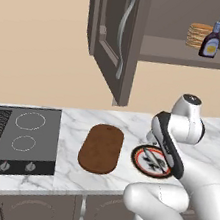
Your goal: Pick the fish from the plate and place it on the cutting board. Then pick the condiment bottle from the cabinet and place it next to the cutting board.
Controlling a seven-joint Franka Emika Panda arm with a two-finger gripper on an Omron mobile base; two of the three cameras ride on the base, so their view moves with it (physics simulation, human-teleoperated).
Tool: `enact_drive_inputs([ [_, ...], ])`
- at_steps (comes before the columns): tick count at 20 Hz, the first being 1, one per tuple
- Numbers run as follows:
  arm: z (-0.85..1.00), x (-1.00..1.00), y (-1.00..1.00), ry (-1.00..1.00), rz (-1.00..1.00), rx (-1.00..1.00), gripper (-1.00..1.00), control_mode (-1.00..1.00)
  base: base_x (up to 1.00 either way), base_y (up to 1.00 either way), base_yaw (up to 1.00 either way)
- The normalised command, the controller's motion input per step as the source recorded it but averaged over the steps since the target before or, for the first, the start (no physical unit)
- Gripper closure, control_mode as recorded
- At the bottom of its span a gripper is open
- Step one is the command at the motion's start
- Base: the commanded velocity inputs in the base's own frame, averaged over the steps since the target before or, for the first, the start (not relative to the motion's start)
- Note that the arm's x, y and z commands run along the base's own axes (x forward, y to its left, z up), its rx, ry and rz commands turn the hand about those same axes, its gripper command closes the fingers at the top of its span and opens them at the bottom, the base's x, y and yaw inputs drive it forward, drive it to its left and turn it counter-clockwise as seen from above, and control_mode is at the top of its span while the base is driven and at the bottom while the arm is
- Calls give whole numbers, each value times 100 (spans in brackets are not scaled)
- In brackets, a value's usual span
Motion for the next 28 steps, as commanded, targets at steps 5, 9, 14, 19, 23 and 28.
enact_drive_inputs([
  [5,-37,0,-12,0,4,0,-100,-100,0,0,0],
  [9,-31,0,-5,0,4,0,-100,-100,0,0,0],
  [14,-29,2,-2,0,3,0,-100,-100,0,0,0],
  [19,-26,5,0,0,4,0,-100,-100,0,0,0],
  [23,-20,8,-1,0,3,0,-100,-100,0,0,0],
  [28,-19,11,-4,0,2,0,-100,-100,0,0,0],
])
